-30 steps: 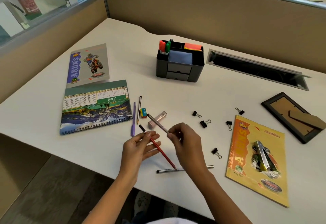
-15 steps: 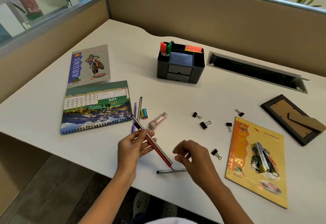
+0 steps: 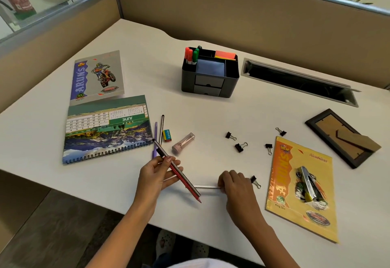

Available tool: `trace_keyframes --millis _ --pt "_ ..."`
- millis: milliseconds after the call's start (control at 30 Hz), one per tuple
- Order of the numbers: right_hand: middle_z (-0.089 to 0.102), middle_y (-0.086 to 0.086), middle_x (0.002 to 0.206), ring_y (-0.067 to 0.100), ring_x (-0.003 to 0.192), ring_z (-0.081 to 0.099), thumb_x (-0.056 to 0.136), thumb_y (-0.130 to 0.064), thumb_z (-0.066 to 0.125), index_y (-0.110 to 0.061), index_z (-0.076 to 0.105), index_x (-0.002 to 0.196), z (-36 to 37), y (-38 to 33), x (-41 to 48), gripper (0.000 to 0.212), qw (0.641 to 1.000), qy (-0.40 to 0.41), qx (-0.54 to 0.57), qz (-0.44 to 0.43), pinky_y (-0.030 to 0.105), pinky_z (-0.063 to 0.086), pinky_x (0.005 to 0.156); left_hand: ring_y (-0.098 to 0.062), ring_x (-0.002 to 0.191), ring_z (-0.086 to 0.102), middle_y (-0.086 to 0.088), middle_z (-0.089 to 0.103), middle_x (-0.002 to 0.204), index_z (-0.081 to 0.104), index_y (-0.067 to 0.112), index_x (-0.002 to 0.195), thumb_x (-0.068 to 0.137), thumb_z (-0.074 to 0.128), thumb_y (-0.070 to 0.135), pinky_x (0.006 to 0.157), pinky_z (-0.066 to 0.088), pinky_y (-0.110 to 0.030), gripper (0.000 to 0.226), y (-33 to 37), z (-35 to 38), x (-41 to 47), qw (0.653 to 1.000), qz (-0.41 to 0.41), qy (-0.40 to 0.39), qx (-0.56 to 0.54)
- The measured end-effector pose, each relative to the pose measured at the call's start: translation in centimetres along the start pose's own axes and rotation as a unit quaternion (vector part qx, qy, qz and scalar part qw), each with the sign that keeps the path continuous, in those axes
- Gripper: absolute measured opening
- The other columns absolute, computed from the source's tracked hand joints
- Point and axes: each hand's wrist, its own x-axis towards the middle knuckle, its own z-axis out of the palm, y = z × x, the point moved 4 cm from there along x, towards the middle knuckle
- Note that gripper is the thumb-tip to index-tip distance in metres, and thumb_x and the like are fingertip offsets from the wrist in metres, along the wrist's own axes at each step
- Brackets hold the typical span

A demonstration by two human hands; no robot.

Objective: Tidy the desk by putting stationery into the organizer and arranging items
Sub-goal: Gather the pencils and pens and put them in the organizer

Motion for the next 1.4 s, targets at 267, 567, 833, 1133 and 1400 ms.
trace_keyframes --millis 267,567,833,1133,1400 --pt "0.059 -0.007 0.087 0.005 0.079 0.053 0.089 -0.003 0.06 -0.02 0.056 0.091 -3.7 -4.7 3.0 0.017 0.934 0.05 0.338 0.104 0.012 0.041 0.066 -0.022 0.092 0.07 -0.004 0.073 0.1 0.057 0.012 0.112 0.096 0.046 0.022 0.081 0.057 -0.04 0.021 0.0 1.6 -0.4 0.999 0.009 -0.031 0.02" --pt "0.059 -0.006 0.091 0.004 0.079 0.052 0.093 -0.014 0.059 -0.021 0.052 0.091 -1.3 -8.2 4.2 0.01 0.931 -0.038 0.352 0.089 0.009 0.041 0.063 -0.021 0.087 0.071 -0.008 0.073 0.1 0.061 0.015 0.114 0.095 0.051 0.015 0.065 0.057 -0.029 0.022 0.0 1.9 -0.8 0.999 -0.007 -0.008 -0.037" --pt "0.061 -0.007 0.089 0.002 0.077 0.054 0.091 -0.015 0.061 -0.021 0.06 0.093 -1.3 -7.7 9.7 0.006 0.937 0.025 0.343 0.065 0.009 0.041 0.066 -0.023 0.088 0.071 -0.006 0.073 0.098 0.065 0.011 0.104 0.094 0.051 0.02 0.067 0.059 -0.026 0.02 0.8 -0.8 0.4 0.995 0.014 0.086 -0.056" --pt "0.065 0.009 0.103 0.021 0.088 0.061 0.083 -0.025 0.071 -0.009 0.062 0.102 3.7 -9.5 21.2 0.027 0.965 -0.084 0.226 0.101 0.03 0.052 0.075 -0.024 0.088 0.071 -0.012 0.073 0.096 0.066 0.009 0.097 0.093 0.054 0.017 0.067 0.059 -0.027 0.016 2.4 -3.4 2.2 0.986 0.019 0.134 -0.097" --pt "0.064 0.012 0.098 0.026 0.086 0.062 0.083 -0.028 0.071 -0.005 0.062 0.099 5.4 -11.2 22.6 0.029 0.975 -0.107 0.163 0.108 0.032 0.051 0.073 -0.023 0.087 0.071 -0.008 0.074 0.093 0.066 0.01 0.097 0.093 0.053 0.016 0.064 0.058 -0.027 0.015 2.4 -4.0 2.7 0.984 0.011 0.146 -0.101"
